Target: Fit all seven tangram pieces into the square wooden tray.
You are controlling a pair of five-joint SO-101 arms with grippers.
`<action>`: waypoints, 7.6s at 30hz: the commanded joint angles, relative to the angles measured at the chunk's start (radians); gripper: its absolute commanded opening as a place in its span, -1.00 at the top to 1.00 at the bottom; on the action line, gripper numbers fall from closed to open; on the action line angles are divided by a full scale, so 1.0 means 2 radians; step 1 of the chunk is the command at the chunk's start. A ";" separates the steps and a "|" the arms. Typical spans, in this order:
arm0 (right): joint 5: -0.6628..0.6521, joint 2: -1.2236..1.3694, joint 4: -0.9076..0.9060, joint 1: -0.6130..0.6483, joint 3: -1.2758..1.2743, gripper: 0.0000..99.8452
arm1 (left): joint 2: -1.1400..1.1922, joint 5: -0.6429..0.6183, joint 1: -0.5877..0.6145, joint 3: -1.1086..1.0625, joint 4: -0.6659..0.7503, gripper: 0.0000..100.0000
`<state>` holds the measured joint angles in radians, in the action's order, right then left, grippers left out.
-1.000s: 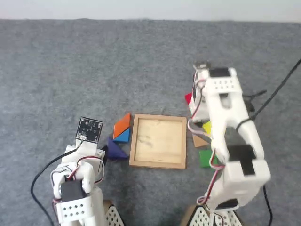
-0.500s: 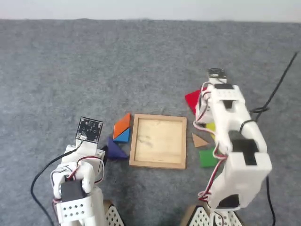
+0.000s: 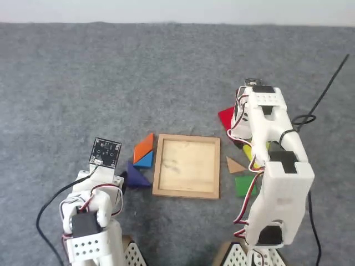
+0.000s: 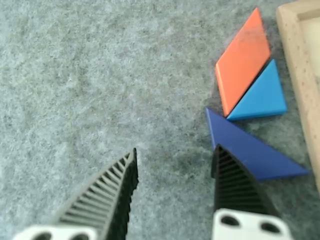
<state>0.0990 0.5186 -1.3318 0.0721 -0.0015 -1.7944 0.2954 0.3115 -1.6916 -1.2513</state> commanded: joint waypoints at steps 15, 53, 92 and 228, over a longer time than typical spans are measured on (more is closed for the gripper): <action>-0.041 0.008 -0.026 0.000 0.010 0.35 | 0.002 0.005 0.000 0.003 -0.003 0.55; -0.181 -0.005 -0.105 -0.020 0.074 0.68 | 0.002 0.005 0.000 0.003 -0.003 0.55; -0.702 -0.182 0.049 -0.055 -0.188 0.06 | 0.002 0.005 0.000 0.003 -0.003 0.55; -0.755 -0.159 0.056 -0.129 -0.175 0.44 | 0.002 0.005 0.000 0.003 -0.003 0.55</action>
<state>-1.4507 0.2194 -1.1845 -0.1749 -0.3974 -1.7944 0.2954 0.3115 -1.6916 -1.2513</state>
